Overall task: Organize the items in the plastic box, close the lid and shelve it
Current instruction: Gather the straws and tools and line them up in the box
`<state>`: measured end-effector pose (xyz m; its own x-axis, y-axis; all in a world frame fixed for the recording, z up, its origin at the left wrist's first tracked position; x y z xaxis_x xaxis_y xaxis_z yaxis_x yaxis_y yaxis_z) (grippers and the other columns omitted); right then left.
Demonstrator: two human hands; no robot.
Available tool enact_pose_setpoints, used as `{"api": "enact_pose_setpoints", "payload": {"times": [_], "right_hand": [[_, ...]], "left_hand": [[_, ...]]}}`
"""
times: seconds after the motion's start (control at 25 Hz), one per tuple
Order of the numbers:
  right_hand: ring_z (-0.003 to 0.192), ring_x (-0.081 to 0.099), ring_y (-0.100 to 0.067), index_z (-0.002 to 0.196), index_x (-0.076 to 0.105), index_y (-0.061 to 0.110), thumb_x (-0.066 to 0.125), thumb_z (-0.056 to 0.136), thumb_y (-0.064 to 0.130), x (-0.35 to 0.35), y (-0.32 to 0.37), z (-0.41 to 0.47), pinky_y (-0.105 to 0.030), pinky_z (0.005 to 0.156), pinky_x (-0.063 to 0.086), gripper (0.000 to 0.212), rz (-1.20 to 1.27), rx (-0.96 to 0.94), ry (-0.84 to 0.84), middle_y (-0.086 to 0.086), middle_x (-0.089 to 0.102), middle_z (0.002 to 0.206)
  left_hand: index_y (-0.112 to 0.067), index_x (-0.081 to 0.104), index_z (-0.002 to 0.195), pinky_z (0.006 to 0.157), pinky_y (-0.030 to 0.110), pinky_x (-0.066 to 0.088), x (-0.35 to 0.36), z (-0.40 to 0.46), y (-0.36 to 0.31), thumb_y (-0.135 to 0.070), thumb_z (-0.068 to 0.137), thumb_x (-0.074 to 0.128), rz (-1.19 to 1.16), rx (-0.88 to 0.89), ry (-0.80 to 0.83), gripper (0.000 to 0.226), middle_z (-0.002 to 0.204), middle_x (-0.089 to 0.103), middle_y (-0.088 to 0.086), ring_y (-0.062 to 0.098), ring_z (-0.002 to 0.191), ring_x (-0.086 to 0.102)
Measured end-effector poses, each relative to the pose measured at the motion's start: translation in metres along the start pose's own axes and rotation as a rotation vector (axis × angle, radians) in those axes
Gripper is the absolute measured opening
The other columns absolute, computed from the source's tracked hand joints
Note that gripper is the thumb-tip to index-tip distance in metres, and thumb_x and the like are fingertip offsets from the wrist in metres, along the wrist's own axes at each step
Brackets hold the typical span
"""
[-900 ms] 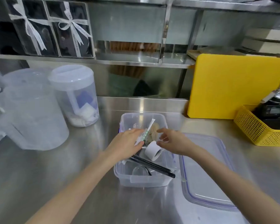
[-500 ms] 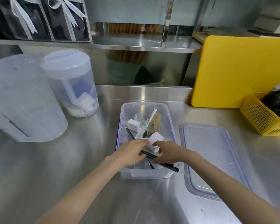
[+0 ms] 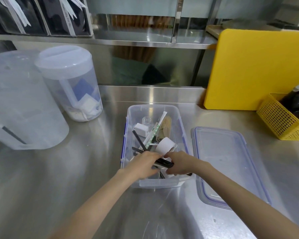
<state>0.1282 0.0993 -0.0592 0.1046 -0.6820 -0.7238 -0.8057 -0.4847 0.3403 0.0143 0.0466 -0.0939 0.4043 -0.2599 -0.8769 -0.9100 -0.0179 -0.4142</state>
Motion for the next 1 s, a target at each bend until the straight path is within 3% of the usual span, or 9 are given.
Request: {"api": "enact_pose_setpoints", "payload": {"times": [0.2, 0.32, 0.4, 0.52, 0.68, 0.76, 0.88, 1.0], "right_hand": [[0.083, 0.061, -0.02, 0.136, 0.04, 0.013, 0.059, 0.087, 0.018, -0.01, 0.004, -0.002, -0.034, 0.083, 0.056, 0.053, 0.056, -0.013, -0.023, -0.014, 0.062, 0.122], [0.079, 0.061, -0.018, 0.134, 0.043, 0.013, 0.059, 0.086, 0.019, -0.019, 0.009, -0.006, -0.031, 0.067, 0.056, 0.05, 0.054, -0.038, -0.05, -0.014, 0.065, 0.116], [0.07, 0.06, -0.014, 0.13, 0.047, 0.013, 0.059, 0.086, 0.019, -0.026, 0.01, -0.008, -0.036, 0.076, 0.058, 0.047, 0.072, -0.05, -0.072, -0.013, 0.068, 0.112], [0.059, 0.059, -0.01, 0.121, 0.052, 0.013, 0.058, 0.086, 0.02, -0.037, 0.011, -0.015, -0.034, 0.071, 0.056, 0.037, 0.07, -0.068, -0.088, -0.012, 0.073, 0.099], [0.063, 0.064, -0.011, 0.116, 0.056, 0.011, 0.06, 0.086, 0.02, -0.054, 0.014, -0.025, -0.03, 0.074, 0.057, 0.032, 0.079, -0.087, -0.127, -0.012, 0.073, 0.102], [0.077, 0.071, -0.018, 0.116, 0.056, 0.011, 0.059, 0.087, 0.027, -0.064, 0.017, -0.033, -0.032, 0.079, 0.057, 0.033, 0.075, -0.101, -0.142, -0.01, 0.073, 0.103], [0.082, 0.07, -0.021, 0.113, 0.058, 0.012, 0.045, 0.092, 0.044, -0.085, 0.023, -0.048, -0.025, 0.07, 0.056, 0.04, 0.145, -0.112, -0.206, -0.005, 0.069, 0.095], [0.085, 0.065, -0.021, 0.109, 0.058, 0.015, 0.022, 0.096, 0.05, -0.104, 0.026, -0.058, -0.022, 0.07, 0.053, 0.052, 0.397, -0.104, -0.239, -0.006, 0.064, 0.099]], "left_hand": [[-0.018, 0.049, 0.132, 0.105, 0.038, 0.039, -0.003, 0.002, -0.002, -0.025, 0.086, 0.057, 0.023, -0.005, -0.057, 0.046, 0.134, 0.056, 0.001, 0.02, 0.127, 0.046], [-0.02, 0.048, 0.132, 0.108, 0.036, 0.033, -0.008, 0.003, -0.004, -0.025, 0.087, 0.055, 0.017, -0.002, -0.13, 0.045, 0.134, 0.054, -0.001, 0.017, 0.13, 0.043], [-0.02, 0.051, 0.128, 0.107, 0.034, 0.031, -0.014, 0.004, -0.006, -0.023, 0.088, 0.054, 0.025, 0.014, -0.189, 0.041, 0.131, 0.056, -0.002, 0.017, 0.127, 0.045], [-0.016, 0.055, 0.121, 0.104, 0.032, 0.031, -0.026, 0.004, -0.013, -0.019, 0.09, 0.05, 0.035, 0.025, -0.244, 0.031, 0.124, 0.061, 0.001, 0.02, 0.121, 0.049], [-0.012, 0.053, 0.118, 0.103, 0.032, 0.033, -0.041, 0.001, -0.022, -0.017, 0.095, 0.043, 0.012, 0.035, -0.286, 0.026, 0.124, 0.06, 0.005, 0.022, 0.119, 0.049], [-0.009, 0.052, 0.115, 0.098, 0.032, 0.036, -0.046, -0.001, -0.024, -0.014, 0.095, 0.042, -0.011, 0.034, -0.3, 0.023, 0.122, 0.059, 0.008, 0.024, 0.115, 0.05], [-0.006, 0.05, 0.116, 0.091, 0.032, 0.039, -0.053, -0.003, -0.022, -0.013, 0.095, 0.041, -0.074, 0.027, -0.35, 0.024, 0.119, 0.06, 0.011, 0.027, 0.11, 0.053], [-0.005, 0.05, 0.112, 0.074, 0.025, 0.038, -0.062, -0.007, -0.017, -0.014, 0.096, 0.038, -0.218, 0.002, -0.411, 0.021, 0.092, 0.053, 0.006, 0.022, 0.085, 0.053]]}}
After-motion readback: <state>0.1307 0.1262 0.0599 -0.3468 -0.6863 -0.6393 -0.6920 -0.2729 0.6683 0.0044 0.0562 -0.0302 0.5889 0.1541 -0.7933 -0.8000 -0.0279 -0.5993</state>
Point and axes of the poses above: each hand's wrist, its own z-axis towards the middle knuckle, its own x-axis out of the palm, y = z × x, the point moved 3 cm from there along z, towards the middle knuckle
